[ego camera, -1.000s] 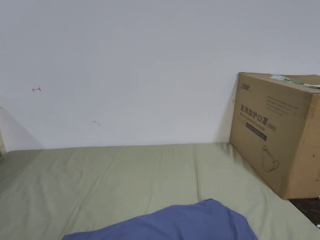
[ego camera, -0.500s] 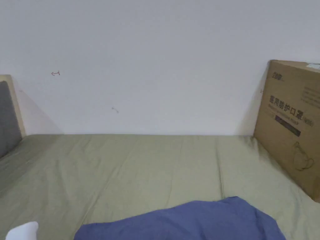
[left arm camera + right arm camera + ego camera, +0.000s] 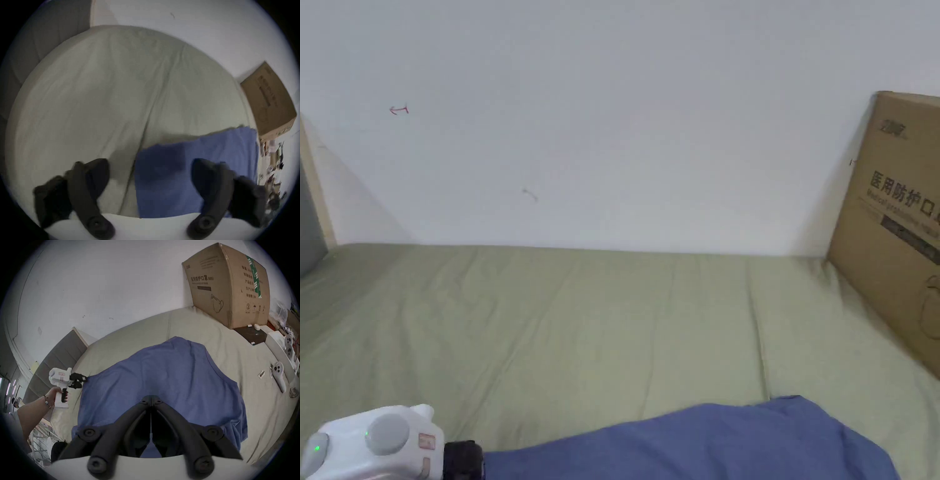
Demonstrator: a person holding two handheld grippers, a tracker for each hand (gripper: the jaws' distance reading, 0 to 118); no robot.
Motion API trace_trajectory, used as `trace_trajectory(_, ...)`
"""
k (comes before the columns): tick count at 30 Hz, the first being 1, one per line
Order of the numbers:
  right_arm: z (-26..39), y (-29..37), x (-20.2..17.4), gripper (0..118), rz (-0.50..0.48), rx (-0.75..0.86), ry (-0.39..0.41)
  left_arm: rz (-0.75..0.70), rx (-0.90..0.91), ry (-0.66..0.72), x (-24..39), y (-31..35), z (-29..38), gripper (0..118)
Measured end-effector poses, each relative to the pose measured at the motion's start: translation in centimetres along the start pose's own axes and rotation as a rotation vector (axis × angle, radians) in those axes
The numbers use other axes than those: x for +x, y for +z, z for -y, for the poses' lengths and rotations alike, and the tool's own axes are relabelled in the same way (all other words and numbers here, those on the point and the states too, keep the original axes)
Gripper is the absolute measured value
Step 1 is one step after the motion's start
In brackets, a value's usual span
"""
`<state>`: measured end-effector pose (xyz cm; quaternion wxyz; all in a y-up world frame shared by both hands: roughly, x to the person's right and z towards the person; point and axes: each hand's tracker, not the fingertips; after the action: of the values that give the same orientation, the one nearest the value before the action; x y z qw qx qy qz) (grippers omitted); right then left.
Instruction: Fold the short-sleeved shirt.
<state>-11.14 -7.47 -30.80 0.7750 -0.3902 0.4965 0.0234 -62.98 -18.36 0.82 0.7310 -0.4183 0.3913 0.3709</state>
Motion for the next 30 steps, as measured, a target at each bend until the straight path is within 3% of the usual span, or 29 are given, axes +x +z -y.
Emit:
trace_trajectory(1, -0.2, -0.3, 0.3, 0, -0.002, -0.004, -0.005, -0.009, -0.014, -0.028, 0.3, -0.1, 0.2, 35)
trace_trajectory(2, -0.6, -0.6, 0.6, 0, -0.010, -0.006, -0.006, -0.150, 0.027, -0.115, 0.9, 0.6, 0.7, 2)
trace_trajectory(4, -1.7, -1.5, 1.2, 0, -0.040, -0.013, 0.009, -0.011, 0.114, -0.134, 0.9, 1.8, 1.0, 3)
trace_trajectory(6, -3.7, -2.7, 1.5, 0, -0.014, -0.015, 0.036, 0.044, 0.137, -0.135, 0.4, 3.2, 1.0, 3)
trace_trajectory(8, -6.9, -4.3, 2.2, 0, -0.055, -0.004, 0.031, 0.055, 0.193, -0.122, 2.0, 7.0, 2.1, 3)
trace_trajectory(9, -8.8, -5.4, 2.4, 10, -0.076, 0.004, 0.028, 0.079, 0.215, -0.114, 1.7, 7.8, 2.1, 3)
trace_trajectory(10, -10.6, -6.7, 2.6, 49, -0.070, 0.011, 0.033, 0.090, 0.220, -0.109, 1.6, 8.5, 2.1, 3)
trace_trajectory(11, -12.5, -8.2, 2.6, 111, -0.057, 0.009, 0.051, 0.095, 0.217, -0.108, 1.4, 8.9, 2.1, 3)
trace_trajectory(12, -14.6, -10.2, 2.7, 117, 0.002, -0.024, 0.096, 0.099, 0.220, -0.109, 2.1, 9.5, 2.7, 3)
trace_trajectory(15, -18.9, -17.3, 3.9, 115, 0.198, -0.220, 0.157, 0.113, 0.221, -0.113, 2.4, 10.4, 3.2, 3)
trace_trajectory(16, -20.0, -18.3, 4.6, 115, 0.201, -0.163, 0.131, 0.119, 0.220, -0.112, 2.8, 10.5, 3.2, 3)
trace_trajectory(20, -22.7, -25.7, 9.5, 115, 0.213, -0.306, 0.059, 0.140, 0.205, -0.082, 1.4, 10.4, 3.8, 3)
trace_trajectory(21, -22.9, -27.6, 8.3, 115, 0.216, -0.334, 0.054, 0.138, 0.204, -0.080, 1.2, 10.2, 4.1, 3)
trace_trajectory(24, -22.8, -31.4, 9.6, 107, 0.236, -0.419, 0.037, 0.126, 0.194, -0.084, 1.6, 10.1, 4.2, 3)
trace_trajectory(25, -22.2, -31.8, 8.9, 99, 0.250, -0.425, 0.021, 0.121, 0.187, -0.085, 1.6, 10.0, 4.3, 3)
trace_trajectory(28, -21.6, -32.8, 8.7, 1, 0.246, -0.440, 0.042, 0.117, 0.172, -0.080, 0.4, 9.0, 3.8, 3)
trace_trajectory(30, -21.3, -31.9, 8.4, 1, 0.169, -0.382, 0.053, 0.118, 0.165, -0.074, 0.4, 8.9, 3.9, 3)
